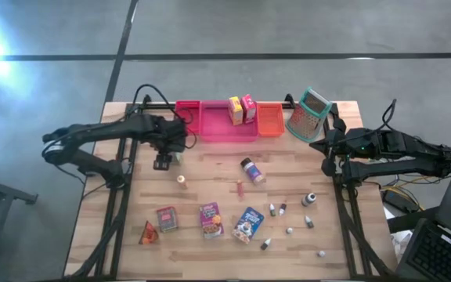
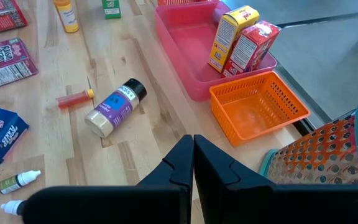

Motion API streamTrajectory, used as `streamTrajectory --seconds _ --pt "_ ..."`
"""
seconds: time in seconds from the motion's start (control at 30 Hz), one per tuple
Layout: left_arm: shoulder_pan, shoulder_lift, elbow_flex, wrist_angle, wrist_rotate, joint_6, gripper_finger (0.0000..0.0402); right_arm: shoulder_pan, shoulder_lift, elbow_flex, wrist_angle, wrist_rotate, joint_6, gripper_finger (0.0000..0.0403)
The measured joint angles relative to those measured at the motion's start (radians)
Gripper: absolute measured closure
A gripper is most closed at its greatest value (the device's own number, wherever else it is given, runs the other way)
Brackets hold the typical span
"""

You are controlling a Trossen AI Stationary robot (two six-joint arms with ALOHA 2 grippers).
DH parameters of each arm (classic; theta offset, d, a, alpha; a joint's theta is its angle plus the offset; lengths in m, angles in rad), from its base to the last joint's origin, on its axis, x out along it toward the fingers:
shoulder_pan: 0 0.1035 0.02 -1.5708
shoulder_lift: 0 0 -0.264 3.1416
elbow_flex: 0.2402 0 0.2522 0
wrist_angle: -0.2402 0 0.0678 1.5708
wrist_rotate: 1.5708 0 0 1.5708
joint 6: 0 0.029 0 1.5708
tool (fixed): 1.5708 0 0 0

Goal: Pick & Place Kitchen Items
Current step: Put the green cereal box into the pink bin

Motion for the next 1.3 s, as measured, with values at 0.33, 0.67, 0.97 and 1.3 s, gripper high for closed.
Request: streamTrajectory --seconds 0.33,0.67,0.97,1.3 --pt "0.006 0.051 -0.008 -0.004 0.004 0.011 0.0181 0.0 0.0 0.0 0.0 0.0 0.0 0.0394" --pt "0.006 0.053 -0.071 -0.002 0.004 0.011 0.0191 0.0 0.0 0.0 0.0 0.0 -0.002 0.0394" --pt "0.006 0.05 -0.071 0.0 0.003 0.012 0.023 0.0 0.0 0.0 0.0 0.0 -0.001 0.0394" --pt "0.006 0.048 -0.021 -0.039 0.002 0.039 0.0258 0.0 0.0 0.0 0.0 0.0 -0.002 0.0394"
